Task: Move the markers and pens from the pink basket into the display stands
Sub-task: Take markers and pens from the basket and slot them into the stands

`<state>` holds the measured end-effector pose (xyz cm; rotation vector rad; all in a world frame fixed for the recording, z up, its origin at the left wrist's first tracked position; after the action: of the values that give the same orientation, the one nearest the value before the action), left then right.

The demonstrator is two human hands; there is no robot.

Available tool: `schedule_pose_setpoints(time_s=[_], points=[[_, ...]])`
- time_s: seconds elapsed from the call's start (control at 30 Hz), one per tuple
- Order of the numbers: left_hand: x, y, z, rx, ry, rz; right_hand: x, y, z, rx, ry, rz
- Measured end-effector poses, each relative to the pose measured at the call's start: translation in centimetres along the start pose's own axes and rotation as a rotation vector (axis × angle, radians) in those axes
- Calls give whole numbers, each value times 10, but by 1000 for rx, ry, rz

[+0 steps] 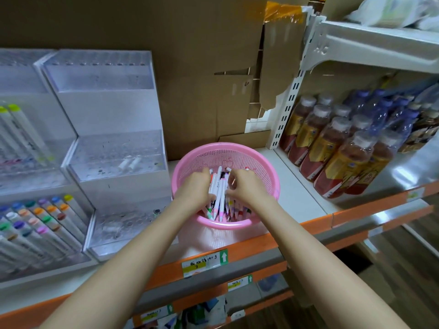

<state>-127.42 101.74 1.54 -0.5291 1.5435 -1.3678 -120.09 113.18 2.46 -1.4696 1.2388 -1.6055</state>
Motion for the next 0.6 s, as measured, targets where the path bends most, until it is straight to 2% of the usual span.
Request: schedule_pose_setpoints(time_s=[0.33,0.5,0.6], points=[[2,-7,-2,18,-51,225,-5,-7,5,-80,64,-172],[1,-13,0,-10,-6,416,0,-13,5,-158,-45,-285],[0,-22,4,-87,42,515,2,-18,9,-206,-85,-323]])
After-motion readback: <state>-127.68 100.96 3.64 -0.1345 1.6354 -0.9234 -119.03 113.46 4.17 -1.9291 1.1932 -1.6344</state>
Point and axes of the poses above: each hand's wrist, its own z-axis away from the middle knuckle, its own y-axis out of the palm, x = y × z, the point moved 4 cm from there along -z, towards the middle knuckle, and after that the axes turned 15 degrees about -y, right-handed, at the moved point
